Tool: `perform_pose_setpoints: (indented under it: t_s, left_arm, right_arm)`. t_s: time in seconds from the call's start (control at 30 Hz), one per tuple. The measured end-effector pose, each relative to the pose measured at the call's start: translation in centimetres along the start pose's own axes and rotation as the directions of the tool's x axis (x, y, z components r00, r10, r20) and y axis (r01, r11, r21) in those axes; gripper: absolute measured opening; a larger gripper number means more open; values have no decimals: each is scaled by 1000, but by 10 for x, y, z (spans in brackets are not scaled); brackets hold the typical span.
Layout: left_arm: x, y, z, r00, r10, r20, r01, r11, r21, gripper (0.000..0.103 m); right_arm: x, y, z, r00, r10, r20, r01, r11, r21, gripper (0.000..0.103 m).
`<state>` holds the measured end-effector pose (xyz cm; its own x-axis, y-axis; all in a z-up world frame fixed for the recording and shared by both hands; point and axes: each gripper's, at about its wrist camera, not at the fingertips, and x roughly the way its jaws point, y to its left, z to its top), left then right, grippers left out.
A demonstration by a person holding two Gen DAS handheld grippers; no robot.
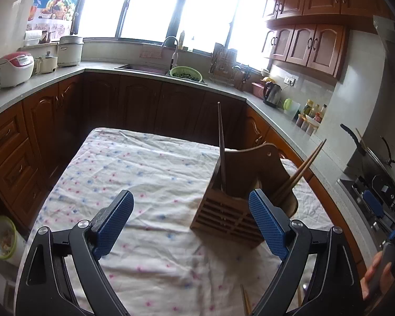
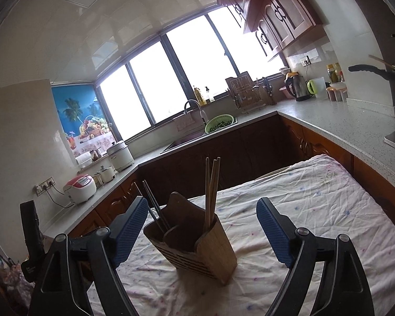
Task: Organize utensils
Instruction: 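Move both open tools down to the utensil row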
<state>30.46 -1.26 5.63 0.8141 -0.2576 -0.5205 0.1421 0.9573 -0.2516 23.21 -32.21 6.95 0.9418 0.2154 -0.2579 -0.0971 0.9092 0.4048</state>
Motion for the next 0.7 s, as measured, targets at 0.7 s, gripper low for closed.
perform_pose_setpoints:
  t_s: [0.7]
  left_arm:
    - [-60, -11, -92, 992, -34, -123, 36, 999, 14, 91]
  right_arm:
    - [-98, -34, -63, 991, -100, -90, 105, 993, 54, 86]
